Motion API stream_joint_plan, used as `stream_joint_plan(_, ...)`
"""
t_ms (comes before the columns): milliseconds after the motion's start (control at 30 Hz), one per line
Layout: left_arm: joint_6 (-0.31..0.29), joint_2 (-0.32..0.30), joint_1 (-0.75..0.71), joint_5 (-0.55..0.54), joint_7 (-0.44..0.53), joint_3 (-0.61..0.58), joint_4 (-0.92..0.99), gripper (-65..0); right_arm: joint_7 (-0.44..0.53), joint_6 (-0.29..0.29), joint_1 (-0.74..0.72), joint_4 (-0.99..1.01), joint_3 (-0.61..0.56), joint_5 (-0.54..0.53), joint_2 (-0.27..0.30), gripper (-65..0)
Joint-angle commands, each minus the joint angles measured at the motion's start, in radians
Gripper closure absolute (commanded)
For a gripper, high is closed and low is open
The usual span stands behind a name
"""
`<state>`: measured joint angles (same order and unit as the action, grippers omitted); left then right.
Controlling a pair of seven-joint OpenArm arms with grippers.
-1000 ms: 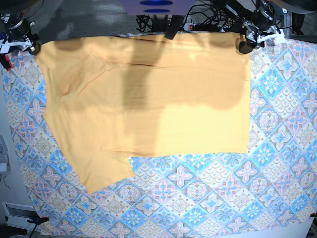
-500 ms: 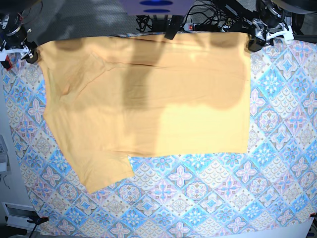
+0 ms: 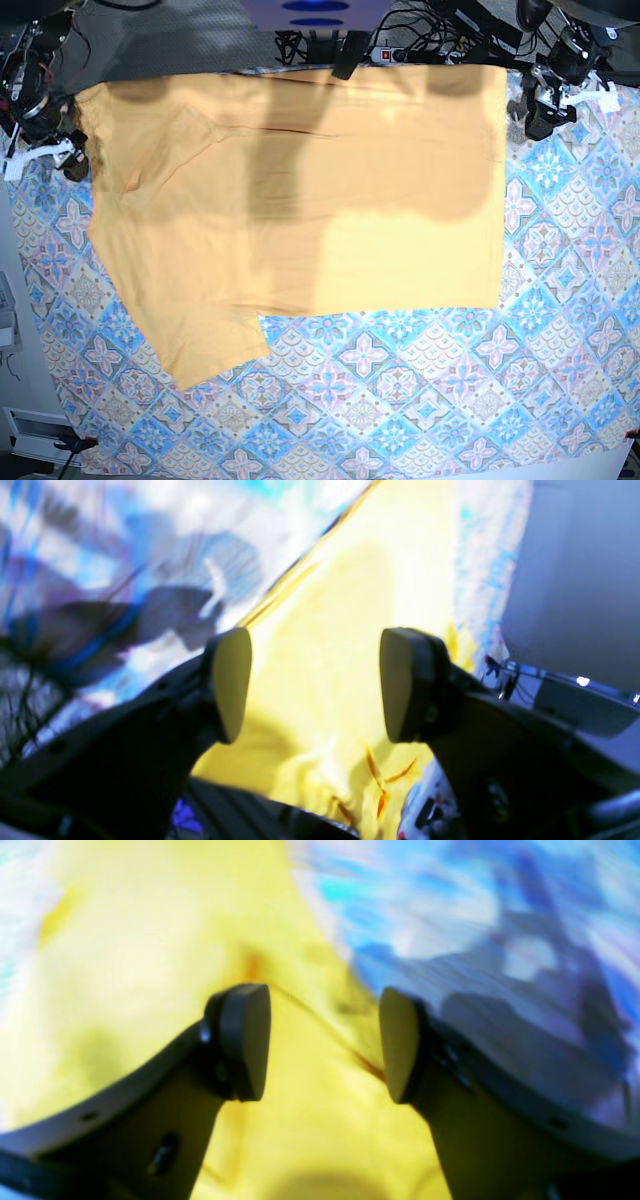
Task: Fold the T-shirt properly
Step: 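Move both grippers down onto the shirt's side edges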
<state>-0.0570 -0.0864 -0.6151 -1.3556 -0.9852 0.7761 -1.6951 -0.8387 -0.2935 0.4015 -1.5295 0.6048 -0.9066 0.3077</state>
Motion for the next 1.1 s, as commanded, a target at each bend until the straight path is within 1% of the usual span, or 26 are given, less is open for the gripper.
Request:
stream_joint_plan(0,-0.005,-0.013,-0.007,-0.005,-0.004,0.007,-0.024,-39.8,0.017,0.000,0.001,-0.016,0.007,-0.007,0.025,-33.4)
stream_joint_plan(33,-0.005,-0.023,-0.004,0.002,-0.001,0.007,-0.032,-39.8,0.017,0.000,-0.006,-0.016,-0.007,-0.006,0.025,-33.4)
stream_joint_plan(133,-0.004,-0.059,0.065,0.011,-0.002,0.007,-0.029,-39.8,0.017,0.000,-0.045,-0.015,-0.056,-0.006,0.025,-33.4)
stream_joint_plan(300,-0.002,-0.098,0.200,0.089,-0.007,-0.002,-0.027,-39.8,0.017,0.000,-0.109,-0.013,-0.124,-0.004,0.025,-33.4)
stream_joint_plan(333,-0.002,-0.108,0.225,0.110,-0.011,-0.020,-0.021,-39.8,0.017,0.000,-0.123,-0.012,-0.133,-0.004,0.025,-33.4)
stream_joint_plan(433,-0.002,-0.128,0.314,0.155,-0.037,-0.047,0.040,-39.8,0.019,0.000,-0.157,-0.010,-0.162,-0.004,0.025,-33.4)
stream_joint_plan(567,-0.002,-0.134,0.462,0.195,-0.065,-0.047,0.183,-39.8,0.020,0.000,-0.206,0.007,-0.205,-0.004,0.025,-33.4)
stream_joint_plan(667,-0.002,-0.135,0.555,0.244,-0.065,-0.051,0.240,-39.8,0.022,0.000,-0.244,0.044,-0.231,-0.004,0.025,-33.4)
stream_joint_plan(733,-0.002,-0.135,0.613,0.298,-0.065,-0.053,0.254,-39.8,0.022,0.000,-0.270,0.071,-0.250,-0.004,0.025,-33.4)
stream_joint_plan(867,-0.002,-0.134,0.713,0.404,-0.056,-0.129,0.292,-39.8,0.023,0.000,-0.326,0.123,-0.297,0.004,0.025,-33.4)
stream_joint_plan(933,-0.002,-0.134,0.757,0.427,-0.056,-0.146,0.335,-39.8,0.023,0.000,-0.350,0.128,-0.323,0.050,0.025,-33.4)
stream_joint_plan(1067,-0.005,-0.132,0.840,0.483,-0.051,-0.151,0.435,-39.8,0.023,0.000,-0.388,0.122,-0.386,0.198,0.020,-33.3)
